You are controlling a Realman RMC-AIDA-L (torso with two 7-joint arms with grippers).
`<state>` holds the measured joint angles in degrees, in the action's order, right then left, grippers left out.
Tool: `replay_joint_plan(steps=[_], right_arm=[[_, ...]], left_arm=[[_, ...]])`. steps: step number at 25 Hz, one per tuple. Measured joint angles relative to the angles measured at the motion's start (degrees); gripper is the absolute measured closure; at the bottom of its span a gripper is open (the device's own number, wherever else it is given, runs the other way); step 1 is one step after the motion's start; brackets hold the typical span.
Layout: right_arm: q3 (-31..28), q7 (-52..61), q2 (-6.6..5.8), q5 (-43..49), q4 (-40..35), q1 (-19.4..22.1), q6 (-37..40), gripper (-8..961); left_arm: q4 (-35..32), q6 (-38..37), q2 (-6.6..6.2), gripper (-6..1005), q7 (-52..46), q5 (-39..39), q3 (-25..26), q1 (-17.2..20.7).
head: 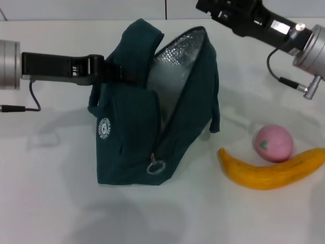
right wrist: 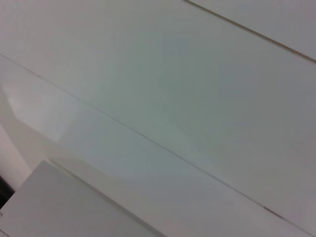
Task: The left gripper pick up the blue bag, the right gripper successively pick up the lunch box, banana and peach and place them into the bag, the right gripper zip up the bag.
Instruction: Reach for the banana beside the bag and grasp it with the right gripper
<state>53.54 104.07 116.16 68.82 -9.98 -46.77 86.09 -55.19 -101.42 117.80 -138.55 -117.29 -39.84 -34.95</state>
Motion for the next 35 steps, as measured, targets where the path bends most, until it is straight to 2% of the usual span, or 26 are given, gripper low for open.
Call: replay_joint_plan(steps=[4, 6, 8, 12, 14, 20, 25, 29, 30, 31, 33, 35], right_arm=[[0.8, 0.1, -0.79, 0.6, -4.0, 0.4, 0.8, 446], [1.7, 0.2, -1.45, 1.9, -7.3, 1.1, 1.2, 420], [2.9, 0.7, -2.66, 4.8, -12.1, 2.2, 1.5, 395], [3.8, 2.0, -5.37, 15.0, -22.4, 3.8, 3.2, 343], [3.8, 2.7, -6.31, 20.1, -26.6, 3.9, 4.4, 318], [3.9, 6.4, -7.26, 36.2, -42.2, 4.2, 8.2, 272], [4.0, 11.0, -7.0, 48.5, -52.0, 2.0, 15.3, 95], [6.1, 13.8, -5.93, 56.2, -56.6, -0.8, 21.7, 65], [8.1, 14.4, -5.1, 59.0, -58.5, -1.5, 23.1, 65], [8.6, 14.5, -4.9, 59.7, -58.9, -1.6, 23.3, 65], [11.3, 14.7, -3.67, 63.1, -60.8, -2.1, 23.7, 66], [14.0, 14.7, -2.09, 66.9, -62.1, -2.5, 23.3, 66]], left_arm=[[1.3, 0.0, -0.23, 963, 0.8, -0.1, 0.4, 0.2], [1.3, 0.1, -0.31, 964, 1.0, -0.1, 0.4, 0.4], [1.3, 0.9, -0.6, 964, 1.6, -0.2, 0.4, 1.1], [1.4, 1.7, -0.64, 964, 2.2, -0.2, 0.4, 1.7], [1.7, 1.8, -0.68, 964, 2.3, -0.2, 0.5, 1.8], [3.6, 2.6, -1.03, 963, 2.4, -0.2, 0.5, 1.9], [4.4, 3.6, -1.08, 964, 3.5, -0.1, 0.5, 1.9], [5.2, 4.3, -1.04, 964, 4.4, -0.1, 0.5, 1.9], [5.5, 4.4, -1.05, 964, 4.5, -0.1, 0.5, 1.9], [5.6, 4.4, -1.06, 964, 4.6, -0.1, 0.5, 1.9], [5.7, 4.4, -1.08, 964, 5.0, 0.0, 0.5, 1.9], [5.7, 4.4, -1.09, 963, 5.5, 0.0, 0.5, 1.9]])
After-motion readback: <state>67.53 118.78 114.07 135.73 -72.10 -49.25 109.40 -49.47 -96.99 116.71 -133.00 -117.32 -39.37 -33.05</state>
